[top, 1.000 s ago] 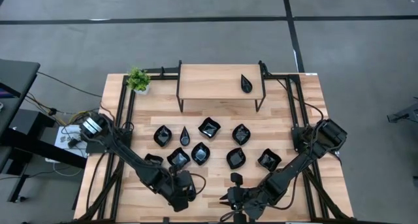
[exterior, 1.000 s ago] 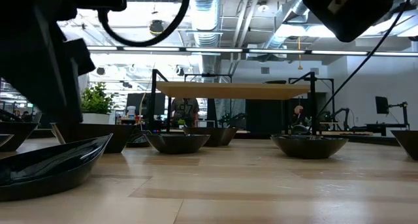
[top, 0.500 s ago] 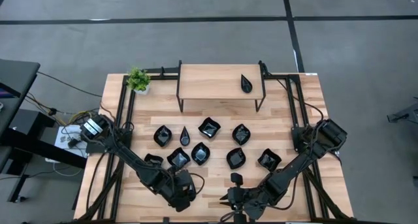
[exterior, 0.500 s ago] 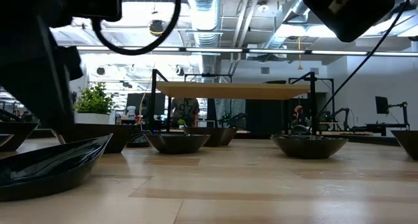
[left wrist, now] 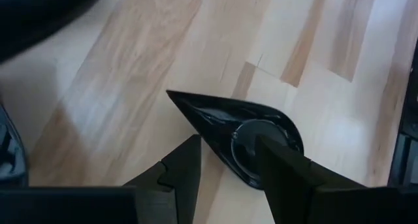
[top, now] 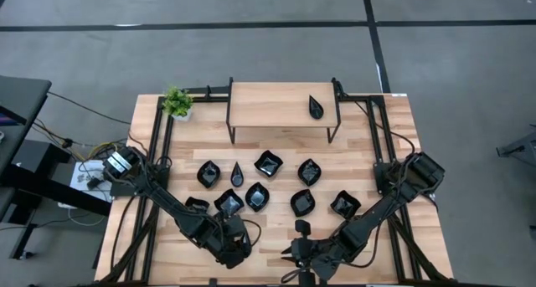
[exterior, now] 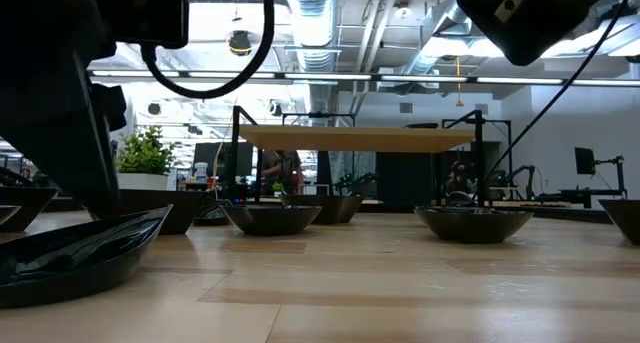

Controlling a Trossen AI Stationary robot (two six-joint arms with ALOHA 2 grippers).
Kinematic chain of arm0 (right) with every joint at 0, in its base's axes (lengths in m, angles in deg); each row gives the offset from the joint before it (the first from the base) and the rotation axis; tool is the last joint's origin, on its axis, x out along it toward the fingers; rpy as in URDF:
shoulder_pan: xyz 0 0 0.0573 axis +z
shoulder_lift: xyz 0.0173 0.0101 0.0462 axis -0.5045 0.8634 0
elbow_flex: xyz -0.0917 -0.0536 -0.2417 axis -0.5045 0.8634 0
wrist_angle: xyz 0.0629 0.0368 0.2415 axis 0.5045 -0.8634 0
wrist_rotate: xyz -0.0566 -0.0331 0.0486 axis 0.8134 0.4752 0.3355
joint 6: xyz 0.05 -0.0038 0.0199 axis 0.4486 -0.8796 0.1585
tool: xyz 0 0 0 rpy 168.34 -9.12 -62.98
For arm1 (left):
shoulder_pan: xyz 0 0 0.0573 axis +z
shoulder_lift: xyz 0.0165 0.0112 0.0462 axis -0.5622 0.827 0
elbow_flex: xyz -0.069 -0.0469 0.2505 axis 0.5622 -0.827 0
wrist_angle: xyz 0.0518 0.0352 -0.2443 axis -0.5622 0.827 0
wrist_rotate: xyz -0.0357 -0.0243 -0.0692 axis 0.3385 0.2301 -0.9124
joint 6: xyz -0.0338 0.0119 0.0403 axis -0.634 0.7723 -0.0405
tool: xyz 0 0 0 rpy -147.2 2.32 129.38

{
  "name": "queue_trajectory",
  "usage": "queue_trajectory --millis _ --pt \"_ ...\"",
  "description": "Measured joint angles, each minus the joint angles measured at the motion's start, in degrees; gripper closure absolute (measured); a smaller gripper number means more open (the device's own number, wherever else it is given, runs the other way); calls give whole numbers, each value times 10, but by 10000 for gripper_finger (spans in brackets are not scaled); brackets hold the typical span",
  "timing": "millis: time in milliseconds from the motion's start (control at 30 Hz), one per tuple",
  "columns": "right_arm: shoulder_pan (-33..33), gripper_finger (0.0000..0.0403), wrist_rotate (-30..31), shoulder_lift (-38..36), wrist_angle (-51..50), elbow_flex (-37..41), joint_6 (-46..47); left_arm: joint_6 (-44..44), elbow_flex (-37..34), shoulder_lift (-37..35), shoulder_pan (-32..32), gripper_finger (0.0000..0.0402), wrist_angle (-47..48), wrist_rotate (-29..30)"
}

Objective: Pick & Place Mini shaped plates
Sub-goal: Stack the black drop shaped plate on top of the black drop shaped plate on the shelf

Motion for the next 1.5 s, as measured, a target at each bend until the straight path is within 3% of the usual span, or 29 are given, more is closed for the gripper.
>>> queue_trajectory --millis 367,567,1500 --pt "-9 350 0 0 -5 0 0 0 -5 0 2 257 -7 -3" --pt "-9 350 0 0 -5 0 0 -5 -37 0 6 257 -68 -27" --pt "-13 350 0 0 -6 0 6 27 -37 0 16 257 -73 -26"
